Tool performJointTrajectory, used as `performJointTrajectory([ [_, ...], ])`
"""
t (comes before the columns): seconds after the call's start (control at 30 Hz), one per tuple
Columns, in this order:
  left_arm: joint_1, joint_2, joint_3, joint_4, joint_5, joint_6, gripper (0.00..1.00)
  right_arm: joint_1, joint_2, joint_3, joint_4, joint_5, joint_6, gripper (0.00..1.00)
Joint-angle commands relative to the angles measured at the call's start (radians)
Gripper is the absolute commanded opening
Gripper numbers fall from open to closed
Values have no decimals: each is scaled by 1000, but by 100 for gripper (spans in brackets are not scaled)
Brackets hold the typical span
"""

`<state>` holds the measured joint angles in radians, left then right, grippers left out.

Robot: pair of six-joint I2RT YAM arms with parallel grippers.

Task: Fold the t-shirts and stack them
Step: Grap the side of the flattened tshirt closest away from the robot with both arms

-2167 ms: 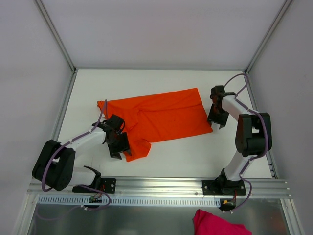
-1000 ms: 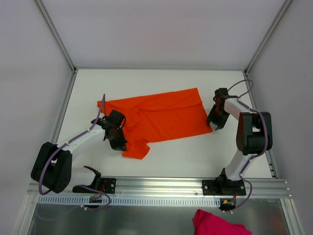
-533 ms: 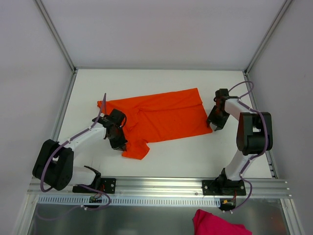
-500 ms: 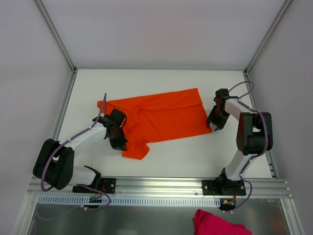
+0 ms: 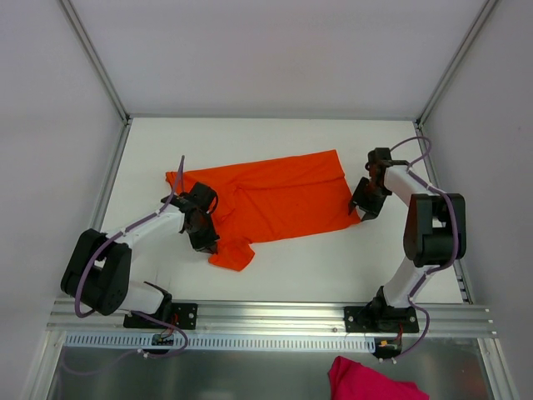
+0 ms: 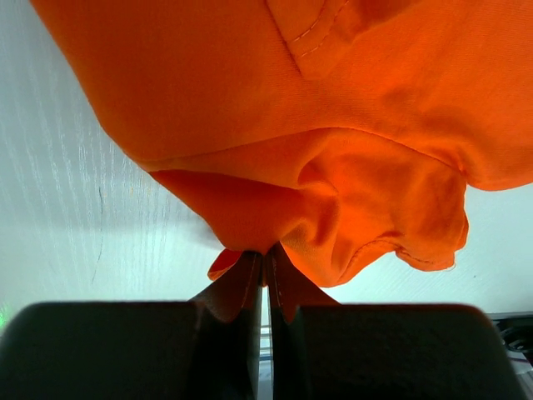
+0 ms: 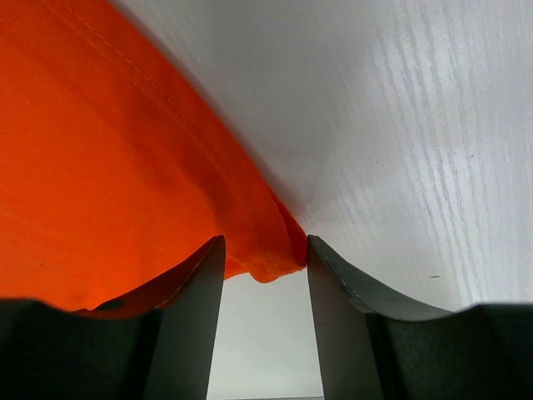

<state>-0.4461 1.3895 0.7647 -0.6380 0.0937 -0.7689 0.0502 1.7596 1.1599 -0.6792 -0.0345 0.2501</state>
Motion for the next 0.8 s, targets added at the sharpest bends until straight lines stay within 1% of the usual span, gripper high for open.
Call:
performJointTrajectory([
  [0.0, -9, -1, 31, -3, -22, 17, 0, 2, -41, 14, -31, -18, -9, 47],
  [0.17, -9, -14, 39, -25, -37, 22, 0, 2, -32, 6, -29, -19, -12, 43],
  [0.23, -9, -20, 45, -34, -41, 22, 0, 4, -31, 15, -31, -19, -14, 36],
  [0.27, -9, -20, 50, -41, -48, 22, 0, 4, -28, 21, -33, -21, -18, 32],
  [0.3, -9, -23, 57, -45, -51, 22, 0, 4, -19, 27, -42, -21, -21, 14],
  [0.33, -9, -23, 62, -48, -54, 23, 0, 2, -11, 44, -51, -22, -20, 2],
  [0.47, -9, -38, 94, -81, -78, 29, 0, 4, -3, 81, -74, -27, -21, 1],
  [0.57, -8, -101, 119, -98, -88, 20, 0, 2, -5, 116, -91, -21, -23, 1],
  [0.7, -9, -199, 198, -161, -207, -10, 0, 2, 8, 167, -117, 4, -37, 1],
  [0.77, -8, -205, 240, -189, -250, -24, 0, 0, 15, 191, -126, 4, -41, 1],
])
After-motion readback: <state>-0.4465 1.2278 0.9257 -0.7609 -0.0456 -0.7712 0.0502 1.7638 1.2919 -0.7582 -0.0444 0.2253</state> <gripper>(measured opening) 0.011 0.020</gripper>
